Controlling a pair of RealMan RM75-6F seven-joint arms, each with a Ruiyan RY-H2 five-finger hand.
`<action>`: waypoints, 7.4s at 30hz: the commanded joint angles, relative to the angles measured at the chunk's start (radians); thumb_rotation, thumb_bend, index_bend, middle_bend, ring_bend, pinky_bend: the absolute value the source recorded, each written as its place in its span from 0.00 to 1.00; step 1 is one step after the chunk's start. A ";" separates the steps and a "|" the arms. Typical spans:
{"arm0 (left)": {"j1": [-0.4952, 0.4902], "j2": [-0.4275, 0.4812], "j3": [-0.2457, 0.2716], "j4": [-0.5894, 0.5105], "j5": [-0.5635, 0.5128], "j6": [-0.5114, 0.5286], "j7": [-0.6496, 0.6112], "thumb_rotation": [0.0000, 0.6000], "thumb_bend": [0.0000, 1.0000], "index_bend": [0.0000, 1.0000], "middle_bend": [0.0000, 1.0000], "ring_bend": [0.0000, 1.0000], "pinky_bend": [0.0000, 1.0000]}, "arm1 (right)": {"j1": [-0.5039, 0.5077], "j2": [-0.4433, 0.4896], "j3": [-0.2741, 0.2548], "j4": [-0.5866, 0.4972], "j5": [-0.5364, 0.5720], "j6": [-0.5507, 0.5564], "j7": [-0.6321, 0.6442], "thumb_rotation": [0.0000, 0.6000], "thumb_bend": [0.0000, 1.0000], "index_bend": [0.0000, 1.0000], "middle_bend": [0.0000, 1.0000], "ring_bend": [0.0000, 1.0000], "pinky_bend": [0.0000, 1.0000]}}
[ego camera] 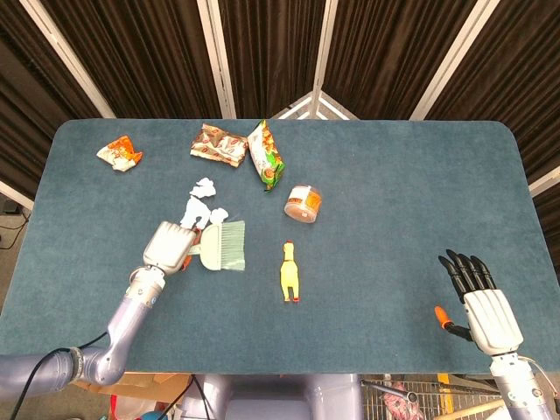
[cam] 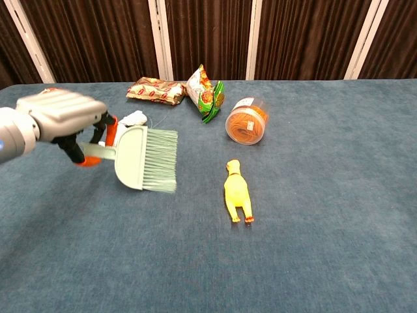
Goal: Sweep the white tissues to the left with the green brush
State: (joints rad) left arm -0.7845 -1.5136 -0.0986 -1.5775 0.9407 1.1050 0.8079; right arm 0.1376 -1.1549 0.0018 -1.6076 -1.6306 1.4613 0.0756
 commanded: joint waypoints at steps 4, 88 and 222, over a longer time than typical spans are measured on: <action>-0.073 0.044 -0.057 0.003 -0.028 -0.026 0.097 1.00 0.87 0.69 0.83 0.98 0.94 | 0.000 0.002 0.003 -0.002 0.008 -0.001 0.007 1.00 0.34 0.00 0.00 0.00 0.00; 0.001 0.424 -0.017 -0.266 -0.070 0.085 0.142 1.00 0.93 0.68 0.94 1.00 0.97 | -0.007 0.011 0.015 -0.023 0.019 0.007 0.051 1.00 0.34 0.00 0.00 0.00 0.00; 0.285 0.167 0.164 -0.178 0.508 0.239 -0.258 1.00 0.86 0.65 0.90 1.00 0.97 | -0.014 0.004 0.021 -0.021 0.032 0.010 0.034 1.00 0.34 0.00 0.00 0.00 0.00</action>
State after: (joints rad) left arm -0.5124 -1.2905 0.0386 -1.7910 1.4102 1.3540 0.5295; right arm 0.1236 -1.1504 0.0229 -1.6284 -1.5984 1.4713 0.1097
